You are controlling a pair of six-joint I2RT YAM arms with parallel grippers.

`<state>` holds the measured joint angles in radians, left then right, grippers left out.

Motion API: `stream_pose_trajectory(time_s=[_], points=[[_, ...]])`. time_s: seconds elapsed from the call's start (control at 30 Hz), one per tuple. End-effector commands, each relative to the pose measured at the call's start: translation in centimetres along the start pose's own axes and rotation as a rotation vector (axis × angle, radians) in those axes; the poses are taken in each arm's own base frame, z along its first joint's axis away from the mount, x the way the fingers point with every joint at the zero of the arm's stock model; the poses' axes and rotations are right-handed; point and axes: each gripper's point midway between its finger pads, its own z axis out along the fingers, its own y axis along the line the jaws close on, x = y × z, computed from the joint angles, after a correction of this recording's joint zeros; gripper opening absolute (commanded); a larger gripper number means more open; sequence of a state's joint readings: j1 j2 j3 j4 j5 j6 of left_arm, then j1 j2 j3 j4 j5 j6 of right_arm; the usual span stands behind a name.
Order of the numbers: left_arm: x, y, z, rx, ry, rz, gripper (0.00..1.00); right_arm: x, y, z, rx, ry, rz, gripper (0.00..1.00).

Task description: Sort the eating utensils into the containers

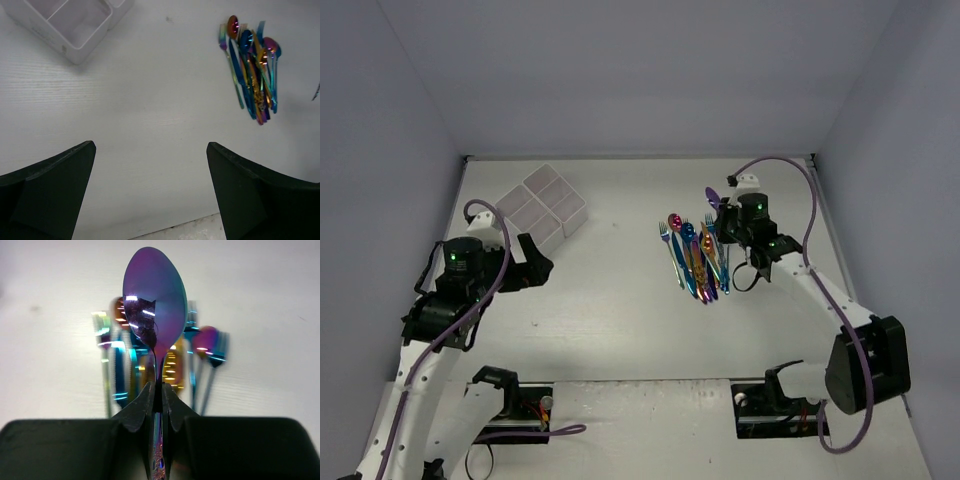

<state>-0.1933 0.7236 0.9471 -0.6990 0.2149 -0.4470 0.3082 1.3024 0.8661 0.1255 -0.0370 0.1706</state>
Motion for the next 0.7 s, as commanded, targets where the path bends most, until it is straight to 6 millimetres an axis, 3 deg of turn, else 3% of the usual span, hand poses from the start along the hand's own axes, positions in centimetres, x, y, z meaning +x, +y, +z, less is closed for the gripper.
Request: stream_pose_trajectory(time_s=[0.0,0.13,0.33,0.5,0.67], points=[[-5.7,-5.9,-0.9,0.231,-0.134,-0.088,0.92,-5.0,8.9,-4.3,-0.300,-0.162,-0.112,0.00],[-8.2,-9.3,-0.8,0.356,-0.140,-0.136,0.92,-6.2,14.8,-7.5,-0.477,-0.208,-0.173,0.00],[-11.4,-14.4,-1.0,0.502,-0.161,-0.175,0.92,-7.2,20.3,-11.3,-0.644,-0.257,-0.240,0.00],[-12.2,-17.7,0.0,0.594,-0.132,-0.245,0.90,-7.9,23.3,-13.4,-0.729,-0.286,-0.271,0.00],[-12.1,-20.0,1.0,0.640,-0.107,-0.279,0.75,-7.6,24.2,-14.0,-0.742,-0.292,-0.283,0.00]])
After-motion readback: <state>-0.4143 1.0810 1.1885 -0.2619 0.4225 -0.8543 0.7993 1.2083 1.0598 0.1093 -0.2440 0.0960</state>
